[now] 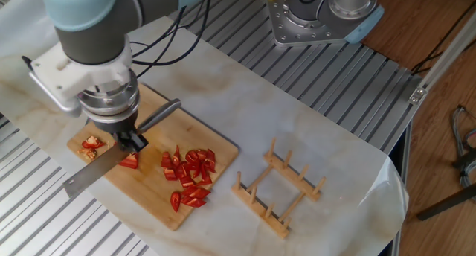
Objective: Chop the chili peppers
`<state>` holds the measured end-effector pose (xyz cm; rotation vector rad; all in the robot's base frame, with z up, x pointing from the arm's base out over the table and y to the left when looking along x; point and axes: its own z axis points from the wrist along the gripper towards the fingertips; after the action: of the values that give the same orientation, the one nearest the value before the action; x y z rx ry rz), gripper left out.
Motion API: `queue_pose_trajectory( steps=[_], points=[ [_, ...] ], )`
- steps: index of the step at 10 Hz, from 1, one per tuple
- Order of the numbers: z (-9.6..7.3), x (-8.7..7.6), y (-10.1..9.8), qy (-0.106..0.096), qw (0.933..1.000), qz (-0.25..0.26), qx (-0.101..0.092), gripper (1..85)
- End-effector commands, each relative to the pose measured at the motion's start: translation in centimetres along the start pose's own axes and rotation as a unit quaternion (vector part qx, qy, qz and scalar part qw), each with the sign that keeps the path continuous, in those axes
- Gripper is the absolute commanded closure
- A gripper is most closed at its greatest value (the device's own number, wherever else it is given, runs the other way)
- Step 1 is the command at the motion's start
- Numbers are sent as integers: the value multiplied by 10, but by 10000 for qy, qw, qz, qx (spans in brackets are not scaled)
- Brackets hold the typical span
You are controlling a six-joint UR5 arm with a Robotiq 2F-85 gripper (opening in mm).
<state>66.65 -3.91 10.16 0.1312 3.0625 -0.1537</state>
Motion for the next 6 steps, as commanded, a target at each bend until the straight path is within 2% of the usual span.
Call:
queue_pose_trajectory(
  steps=[1, 4, 6],
  points=[
    [9, 2, -6, 190, 9996, 205, -56, 843],
    [12, 8, 4, 363, 9982, 389, -262, 843],
    [13, 14, -1, 500, 9977, 415, -182, 843]
  ],
)
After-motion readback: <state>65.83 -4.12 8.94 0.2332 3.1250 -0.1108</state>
